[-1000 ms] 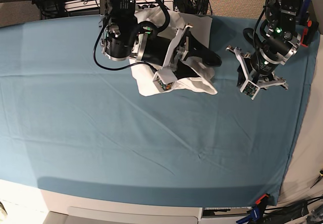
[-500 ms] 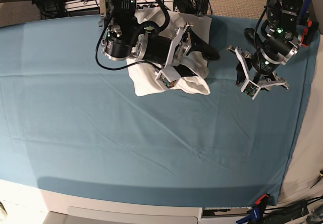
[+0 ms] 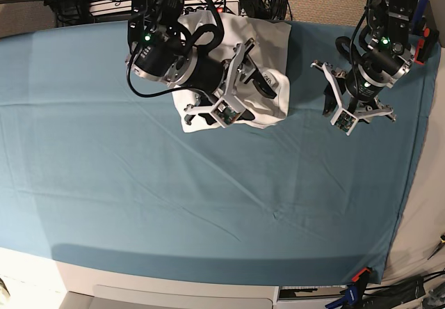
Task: Fold the T-shirt properly
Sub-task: 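Press the folded bundle down with both grippers and release, then smooth the folded shirt's edges with both grippers, then grasp the shirt bundle's edge with the left gripper and lift it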
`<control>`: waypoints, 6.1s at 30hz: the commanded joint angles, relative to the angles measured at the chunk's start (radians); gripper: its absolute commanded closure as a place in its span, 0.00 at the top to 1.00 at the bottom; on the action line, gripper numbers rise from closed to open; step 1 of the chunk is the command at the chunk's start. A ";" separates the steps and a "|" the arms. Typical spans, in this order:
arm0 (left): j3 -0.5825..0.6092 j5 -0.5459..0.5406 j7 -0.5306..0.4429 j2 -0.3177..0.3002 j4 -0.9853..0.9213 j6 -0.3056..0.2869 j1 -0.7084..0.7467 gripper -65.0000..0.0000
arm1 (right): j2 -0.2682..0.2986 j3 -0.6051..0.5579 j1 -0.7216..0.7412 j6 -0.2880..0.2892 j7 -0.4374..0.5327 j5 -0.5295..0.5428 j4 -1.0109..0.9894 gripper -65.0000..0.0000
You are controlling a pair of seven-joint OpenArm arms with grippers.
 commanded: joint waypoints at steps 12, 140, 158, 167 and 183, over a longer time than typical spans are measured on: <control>-0.010 -0.486 0.090 -0.046 0.028 -0.149 0.029 0.11 | 0.049 0.081 -0.077 -0.107 0.130 -0.188 0.205 0.53; 0.447 0.120 0.122 -0.033 0.084 0.216 0.090 0.40 | 0.099 0.586 0.148 -0.011 -0.013 0.401 -0.336 0.33; 0.267 0.159 0.136 -0.108 0.218 0.283 0.340 0.00 | 0.164 0.550 0.309 -0.016 0.129 0.167 -0.423 0.00; 0.267 0.141 0.132 -0.090 0.218 0.280 0.341 0.00 | 0.164 0.379 0.418 -0.013 0.132 0.114 -0.666 0.00; 0.269 0.086 0.101 -0.074 0.110 0.253 0.305 0.00 | 0.164 0.270 0.430 -0.014 0.153 -0.009 -0.687 0.00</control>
